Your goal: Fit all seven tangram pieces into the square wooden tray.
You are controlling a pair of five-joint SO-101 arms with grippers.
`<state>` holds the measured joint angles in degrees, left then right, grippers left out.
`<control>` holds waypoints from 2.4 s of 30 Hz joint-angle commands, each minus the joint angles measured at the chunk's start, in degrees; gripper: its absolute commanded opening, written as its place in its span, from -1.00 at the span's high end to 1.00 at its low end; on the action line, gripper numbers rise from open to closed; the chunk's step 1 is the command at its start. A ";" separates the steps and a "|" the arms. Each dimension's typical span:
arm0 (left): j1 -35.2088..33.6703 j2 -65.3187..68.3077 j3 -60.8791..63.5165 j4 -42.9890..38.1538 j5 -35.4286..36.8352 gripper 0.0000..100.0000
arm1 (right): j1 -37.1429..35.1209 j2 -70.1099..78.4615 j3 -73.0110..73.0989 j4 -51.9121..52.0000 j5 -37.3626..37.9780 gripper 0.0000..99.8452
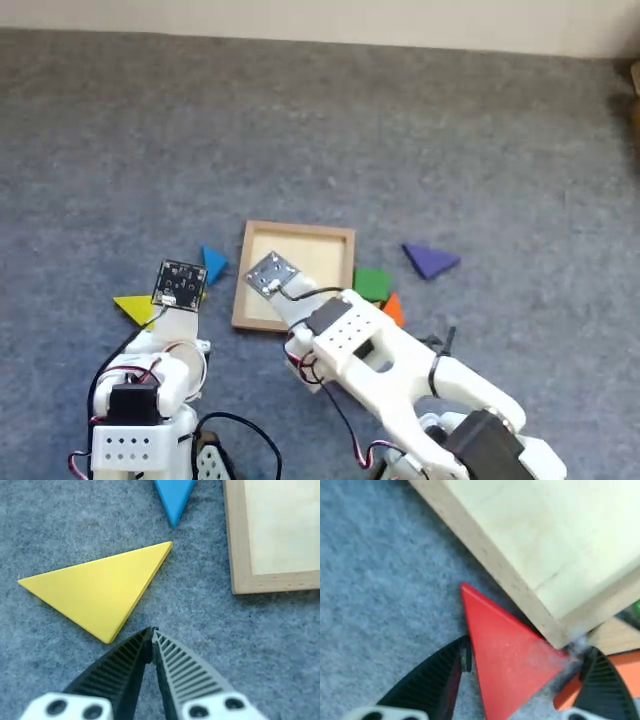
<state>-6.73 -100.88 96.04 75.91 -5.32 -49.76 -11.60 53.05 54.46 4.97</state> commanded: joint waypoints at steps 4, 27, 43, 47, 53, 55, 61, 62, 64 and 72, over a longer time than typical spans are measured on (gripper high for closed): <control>-0.75 -1.98 1.27 0.62 -0.62 0.98 | 8.22 2.07 -0.75 -0.04 2.81 0.68; -0.75 -1.98 1.27 0.62 -0.62 0.98 | 16.66 -16.92 3.38 3.38 5.10 0.71; -0.75 -1.98 1.27 0.62 -0.62 0.98 | 16.48 -31.43 14.29 -0.04 -14.42 0.51; -0.75 -1.98 1.27 0.62 -0.62 0.98 | 16.57 -31.43 14.46 0.04 -16.79 0.38; -0.75 -1.98 1.27 0.62 -0.62 0.98 | 16.31 -31.43 13.93 0.13 -23.30 0.38; -0.75 -1.98 1.27 0.62 -0.62 0.98 | 16.31 -31.43 13.93 -0.04 -23.47 0.38; -0.75 -1.98 1.27 0.62 -0.62 0.98 | 16.48 -31.52 14.37 0.22 -25.32 0.38; -0.75 -1.98 1.27 0.62 -0.62 0.98 | 16.31 -31.52 14.29 1.45 -25.58 0.38; -0.75 -1.98 1.27 0.62 -0.62 0.98 | 16.22 -31.52 13.93 4.79 -25.58 0.38; -0.75 -1.98 1.27 0.62 -0.62 0.98 | 16.22 -31.43 14.37 7.34 -25.67 0.38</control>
<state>-6.73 -100.88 96.04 75.91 -5.32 -33.85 -40.79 67.82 61.23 -20.26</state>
